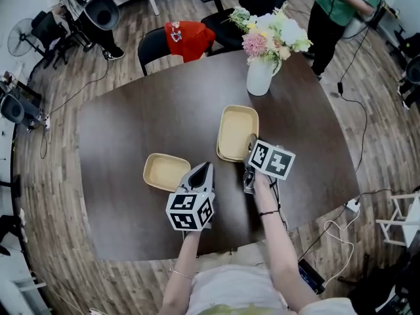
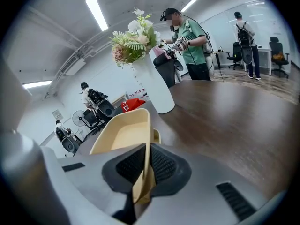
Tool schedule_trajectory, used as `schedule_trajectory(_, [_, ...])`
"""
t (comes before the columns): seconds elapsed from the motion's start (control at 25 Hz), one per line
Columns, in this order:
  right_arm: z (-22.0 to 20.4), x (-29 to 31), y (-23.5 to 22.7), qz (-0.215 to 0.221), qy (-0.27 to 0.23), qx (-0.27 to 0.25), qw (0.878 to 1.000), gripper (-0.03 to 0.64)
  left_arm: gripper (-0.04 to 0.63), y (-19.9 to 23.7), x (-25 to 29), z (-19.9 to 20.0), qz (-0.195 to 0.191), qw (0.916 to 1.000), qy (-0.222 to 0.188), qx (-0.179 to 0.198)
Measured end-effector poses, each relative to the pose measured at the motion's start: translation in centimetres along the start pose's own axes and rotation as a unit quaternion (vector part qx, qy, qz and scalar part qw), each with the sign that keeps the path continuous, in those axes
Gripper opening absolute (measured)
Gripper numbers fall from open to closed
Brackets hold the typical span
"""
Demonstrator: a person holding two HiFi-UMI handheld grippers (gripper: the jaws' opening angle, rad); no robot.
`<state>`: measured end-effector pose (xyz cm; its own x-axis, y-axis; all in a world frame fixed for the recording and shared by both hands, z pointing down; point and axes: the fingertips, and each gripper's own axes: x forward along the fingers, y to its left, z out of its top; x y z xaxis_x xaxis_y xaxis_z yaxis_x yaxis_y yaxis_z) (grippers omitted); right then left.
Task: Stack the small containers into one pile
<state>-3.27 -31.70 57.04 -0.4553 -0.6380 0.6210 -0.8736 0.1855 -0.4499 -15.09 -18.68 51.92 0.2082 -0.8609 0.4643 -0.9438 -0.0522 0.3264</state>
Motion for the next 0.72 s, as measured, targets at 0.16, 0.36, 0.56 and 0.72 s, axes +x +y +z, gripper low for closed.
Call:
schedule_trajectory(0.16, [-0.8, 0.7, 0.0, -0.009, 0.005, 0.002, 1.0, 0.037, 0.025, 0.4, 0.2, 0.0, -0.001, 1.0, 0.002, -0.002])
schedule_trajectory(0.36, [-1.4, 1.1, -0.1, -0.021, 0.008, 0.002, 1.0, 0.035, 0.025, 0.7, 0.2, -0.1, -0.001, 1.0, 0.004, -0.004])
schedule_trajectory(0.56, [-2.1, 1.2, -0.6, -0.036, 0.012, 0.003, 0.999, 0.037, 0.025, 0.9, 0.0, -0.2, 0.001, 1.0, 0.005, -0.005])
schedule_trajectory(0.72, [-2.3, 1.4, -0.7, -0.043, 0.009, -0.006, 0.999, 0.037, 0.025, 1.0, -0.1, -0.3, 0.003, 1.0, 0.006, -0.007])
